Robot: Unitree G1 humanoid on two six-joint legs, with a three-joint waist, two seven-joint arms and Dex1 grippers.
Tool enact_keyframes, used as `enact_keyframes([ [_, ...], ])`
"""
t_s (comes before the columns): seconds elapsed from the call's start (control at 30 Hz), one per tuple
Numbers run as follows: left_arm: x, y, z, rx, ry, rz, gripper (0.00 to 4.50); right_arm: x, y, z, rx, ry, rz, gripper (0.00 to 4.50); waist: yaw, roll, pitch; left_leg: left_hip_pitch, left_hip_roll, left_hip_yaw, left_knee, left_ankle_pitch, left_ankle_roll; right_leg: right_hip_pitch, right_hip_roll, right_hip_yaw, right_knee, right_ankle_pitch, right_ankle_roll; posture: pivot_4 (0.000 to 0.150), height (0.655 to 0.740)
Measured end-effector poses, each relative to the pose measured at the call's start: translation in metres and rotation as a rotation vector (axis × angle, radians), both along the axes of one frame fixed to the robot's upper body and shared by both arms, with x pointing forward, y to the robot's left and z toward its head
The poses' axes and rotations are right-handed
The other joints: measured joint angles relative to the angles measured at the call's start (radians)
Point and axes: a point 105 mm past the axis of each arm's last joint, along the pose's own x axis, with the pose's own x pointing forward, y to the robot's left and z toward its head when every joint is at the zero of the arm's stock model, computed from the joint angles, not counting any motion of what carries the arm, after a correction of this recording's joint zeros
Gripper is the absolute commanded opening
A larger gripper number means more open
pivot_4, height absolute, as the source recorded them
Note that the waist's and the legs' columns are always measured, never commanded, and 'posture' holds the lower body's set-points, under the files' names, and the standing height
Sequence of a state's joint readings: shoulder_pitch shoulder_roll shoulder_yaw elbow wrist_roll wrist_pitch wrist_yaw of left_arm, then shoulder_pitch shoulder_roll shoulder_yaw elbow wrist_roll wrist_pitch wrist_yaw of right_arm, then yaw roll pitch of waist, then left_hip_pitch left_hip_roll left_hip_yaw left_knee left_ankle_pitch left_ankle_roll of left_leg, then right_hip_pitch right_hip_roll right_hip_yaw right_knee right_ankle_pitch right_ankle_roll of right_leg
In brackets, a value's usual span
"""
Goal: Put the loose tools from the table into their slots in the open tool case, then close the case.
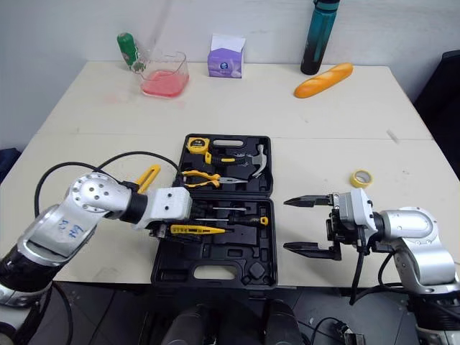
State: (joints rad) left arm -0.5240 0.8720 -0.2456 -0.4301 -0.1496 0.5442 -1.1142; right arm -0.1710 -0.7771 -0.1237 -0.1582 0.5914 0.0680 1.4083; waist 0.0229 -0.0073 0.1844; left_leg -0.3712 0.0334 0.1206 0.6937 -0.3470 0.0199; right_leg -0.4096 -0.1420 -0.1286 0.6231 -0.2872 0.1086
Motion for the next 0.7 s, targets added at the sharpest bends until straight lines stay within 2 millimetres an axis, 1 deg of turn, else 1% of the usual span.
enact_keyframes([
  [0.1, -0.001, 0.005, 0.014, -0.144, -0.059, -0.031, 3.28, 0.0, 0.0, 0.0, 0.0, 0.0, 0.0, 4.5, 0.0, 0.0, 0.0, 0.0, 0.001, 0.0, 0.0, 0.0, 0.0, 0.0, -0.001, 0.0, 0.0, 0.0, 0.0, 0.15, 0.74],
  [0.2, -0.011, 0.015, 0.022, -0.283, -0.06, -0.054, 3.28, 0.0, 0.0, 0.0, 0.003, -0.002, -0.002, 4.5, -0.002, 0.0, 0.0, 0.0, 0.001, 0.0, 0.0, 0.0, 0.001, 0.0, -0.001, 0.0, 0.0, 0.0, 0.0, 0.15, 0.74],
  [0.3, -0.027, 0.021, 0.023, -0.4, -0.041, -0.117, 2.5, 0.0, 0.0, 0.0, 0.01, -0.008, -0.003, 4.5, -0.002, 0.0, 0.0, 0.0, 0.001, 0.0, 0.001, 0.0, 0.001, 0.0, -0.002, -0.001, 0.001, 0.0, 0.0, 0.15, 0.74],
  [0.33, -0.028, 0.023, 0.022, -0.433, -0.028, -0.106, 2.05, 0.0, 0.0, 0.0, 0.016, -0.014, -0.001, 4.5, -0.002, 0.0, 0.0, 0.001, 0.001, 0.0, 0.001, 0.0, 0.001, 0.001, -0.002, -0.001, 0.001, 0.0, 0.0, 0.15, 0.74],
  [0.4, -0.03, 0.029, 0.012, -0.435, 0.008, -0.073, 1.16, 0.0, 0.002, 0.001, 0.03, -0.018, -0.002, 4.5, -0.001, 0.0, 0.0, 0.001, 0.0, 0.0, 0.001, 0.0, 0.001, 0.001, -0.002, -0.001, 0.001, 0.0, 0.0, 0.15, 0.74],
  [0.47, -0.027, 0.033, 0.005, -0.448, 0.024, -0.037, 0.24, 0.0, 0.002, 0.001, 0.031, -0.019, -0.004, 4.5, 0.002, 0.0, 0.0, 0.001, 0.0, -0.001, 0.002, -0.001, 0.001, 0.001, -0.003, -0.001, 0.001, 0.0, 0.0, 0.15, 0.74],
  [0.5, -0.025, 0.033, 0.002, -0.467, 0.021, -0.017, 0.02, 0.0, 0.002, 0.001, 0.031, -0.019, -0.004, 4.5, 0.002, 0.0, 0.0, 0.0, -0.001, -0.001, 0.002, -0.001, 0.002, 0.001, -0.003, -0.001, 0.001, 0.0, 0.0, 0.15, 0.74],
  [0.57, -0.022, 0.03, -0.005, -0.493, 0.026, 0.001, 0.02, 0.0, 0.002, 0.001, 0.031, -0.019, -0.004, 4.5, 0.001, 0.0, 0.0, 0.0, -0.001, 0.0, 0.002, -0.001, 0.002, 0.001, -0.004, -0.001, 0.001, 0.0, 0.001, 0.15, 0.74],
  [0.7, -0.016, 0.023, -0.021, -0.49, 0.03, 0.028, 0.02, 0.0, 0.002, 0.001, 0.031, -0.019, -0.003, 4.5, -0.001, 0.0, 0.0, 0.0, -0.001, 0.0, 0.002, -0.001, 0.002, 0.001, -0.004, -0.001, 0.001, 0.0, 0.001, 0.15, 0.74],
])
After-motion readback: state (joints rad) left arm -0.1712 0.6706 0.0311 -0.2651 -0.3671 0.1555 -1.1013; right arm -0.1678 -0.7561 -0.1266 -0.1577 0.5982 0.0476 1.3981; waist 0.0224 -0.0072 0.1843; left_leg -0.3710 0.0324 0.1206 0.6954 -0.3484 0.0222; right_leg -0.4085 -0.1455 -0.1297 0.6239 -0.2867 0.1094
